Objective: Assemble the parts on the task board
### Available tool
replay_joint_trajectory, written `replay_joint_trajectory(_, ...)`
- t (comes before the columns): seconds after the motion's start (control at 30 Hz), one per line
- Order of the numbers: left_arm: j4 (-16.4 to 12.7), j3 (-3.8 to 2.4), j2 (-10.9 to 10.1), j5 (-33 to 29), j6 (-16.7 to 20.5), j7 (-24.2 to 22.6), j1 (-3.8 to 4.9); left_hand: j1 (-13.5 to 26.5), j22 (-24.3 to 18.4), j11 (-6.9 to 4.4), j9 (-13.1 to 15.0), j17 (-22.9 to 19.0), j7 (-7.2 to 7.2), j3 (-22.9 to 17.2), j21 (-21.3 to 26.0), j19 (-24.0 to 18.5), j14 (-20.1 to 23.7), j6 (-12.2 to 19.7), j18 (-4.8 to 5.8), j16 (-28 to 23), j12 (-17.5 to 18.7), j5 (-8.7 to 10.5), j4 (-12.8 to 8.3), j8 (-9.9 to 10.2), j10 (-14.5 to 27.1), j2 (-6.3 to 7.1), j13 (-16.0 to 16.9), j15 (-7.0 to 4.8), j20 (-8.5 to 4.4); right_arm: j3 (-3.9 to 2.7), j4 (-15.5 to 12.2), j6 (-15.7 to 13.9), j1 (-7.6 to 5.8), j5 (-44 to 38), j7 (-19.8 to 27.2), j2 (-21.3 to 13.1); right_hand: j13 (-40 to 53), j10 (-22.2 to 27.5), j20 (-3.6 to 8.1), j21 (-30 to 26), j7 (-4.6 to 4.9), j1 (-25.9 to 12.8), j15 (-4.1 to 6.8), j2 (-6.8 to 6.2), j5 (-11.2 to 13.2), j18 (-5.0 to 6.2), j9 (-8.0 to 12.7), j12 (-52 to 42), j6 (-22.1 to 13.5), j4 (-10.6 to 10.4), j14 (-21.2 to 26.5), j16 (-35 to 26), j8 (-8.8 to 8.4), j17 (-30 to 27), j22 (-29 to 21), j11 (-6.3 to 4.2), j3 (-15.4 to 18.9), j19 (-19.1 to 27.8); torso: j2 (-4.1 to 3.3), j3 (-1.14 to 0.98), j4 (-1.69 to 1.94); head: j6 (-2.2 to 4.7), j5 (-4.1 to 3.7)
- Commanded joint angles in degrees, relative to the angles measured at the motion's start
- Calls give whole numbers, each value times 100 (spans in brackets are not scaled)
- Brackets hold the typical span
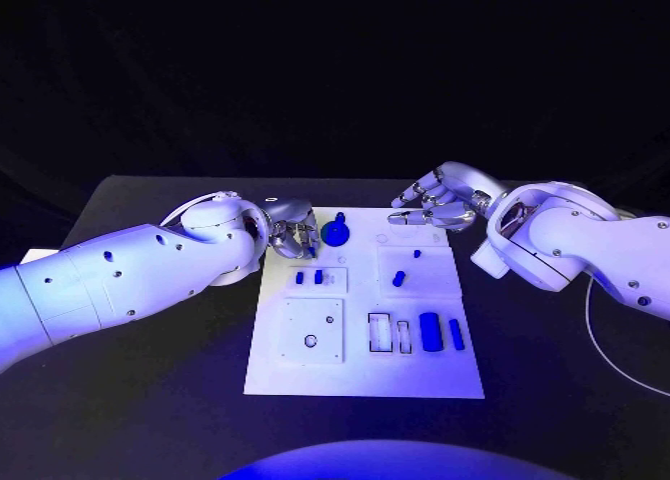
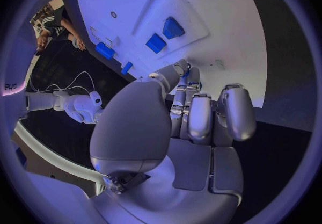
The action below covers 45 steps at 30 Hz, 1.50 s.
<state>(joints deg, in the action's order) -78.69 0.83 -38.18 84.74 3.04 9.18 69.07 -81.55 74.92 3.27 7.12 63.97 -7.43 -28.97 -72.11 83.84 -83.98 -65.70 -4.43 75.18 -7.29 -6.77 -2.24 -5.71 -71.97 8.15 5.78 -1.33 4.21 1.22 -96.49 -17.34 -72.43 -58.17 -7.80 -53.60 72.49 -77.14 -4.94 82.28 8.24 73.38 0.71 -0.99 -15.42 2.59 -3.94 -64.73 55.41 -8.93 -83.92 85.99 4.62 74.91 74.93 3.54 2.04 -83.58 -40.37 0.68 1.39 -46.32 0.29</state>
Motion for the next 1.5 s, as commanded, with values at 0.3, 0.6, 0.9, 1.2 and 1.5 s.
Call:
replay_joint_trajectory(0.3, -34, 3, 26, -22, -200, -35, -9, 53, 219, -2, 1, -5, 4, -18, -36, 47, -148, -67, 45, -21, 45, 8, -4, 12, -53, -8, 4, -11, 20, 0, -1, 76, 4, -33, 28, 8, 16, -14, 8, -12, 5, 2, 37, 77, -24, 57, -4, -32, 44, 9, -477, -14, 27, 948, 23, -26, 38, 16, 0, 1, 3, -14, 12)
replay_joint_trajectory(0.6, -30, 9, 47, -22, -254, -32, -10, 56, 222, -4, 0, 7, 6, -20, -40, 47, -151, -75, 46, -12, 47, 9, -7, 12, -62, -11, 6, -14, 19, 0, -3, 79, 4, -33, 28, 11, 16, -14, 8, -12, 5, 2, 37, 77, -24, 57, -4, -32, 44, 9, -477, -14, 27, 948, 23, -26, 38, 16, -3, 0, -2, -29, 24)
replay_joint_trajectory(0.9, 49, 19, 115, -22, -325, 6, -21, 66, 218, -2, -4, 16, 5, -20, -33, 44, -153, -73, 44, -3, 58, 10, -8, 19, -60, -10, 6, -15, 18, 0, -6, 90, 4, -34, 33, 10, 16, -14, 8, -12, 5, 2, 37, 77, -24, 57, -4, -32, 44, 9, -477, -14, 27, 948, 23, -26, 38, 16, -3, 4, -4, -46, 22)
replay_joint_trajectory(1.2, 107, 23, 152, -17, -409, 91, -29, 111, 207, 19, -34, -14, -13, -32, -4, 29, -149, -28, 40, -3, 138, 9, -15, 76, -12, -10, -5, -2, 23, 0, -7, 90, 4, -34, 35, 11, 15, -13, 9, -13, 5, 3, 37, 79, -23, 58, -4, -32, 45, 8, -478, -13, 27, 949, 20, -26, 42, 17, 1, 2, -1, -58, 21)
replay_joint_trajectory(1.5, 142, 25, 155, -16, -422, 128, -30, 181, 194, 104, -126, -76, -81, -110, 39, 5, -129, 173, 36, -7, 339, 2, -35, 216, 183, 13, -67, 64, 69, 0, -8, 92, 4, -34, 33, 6, 15, -13, 9, -13, 5, 3, 37, 79, -23, 58, -4, -32, 45, 8, -478, -13, 27, 949, 20, -26, 42, 17, 2, 6, 1, -58, 26)
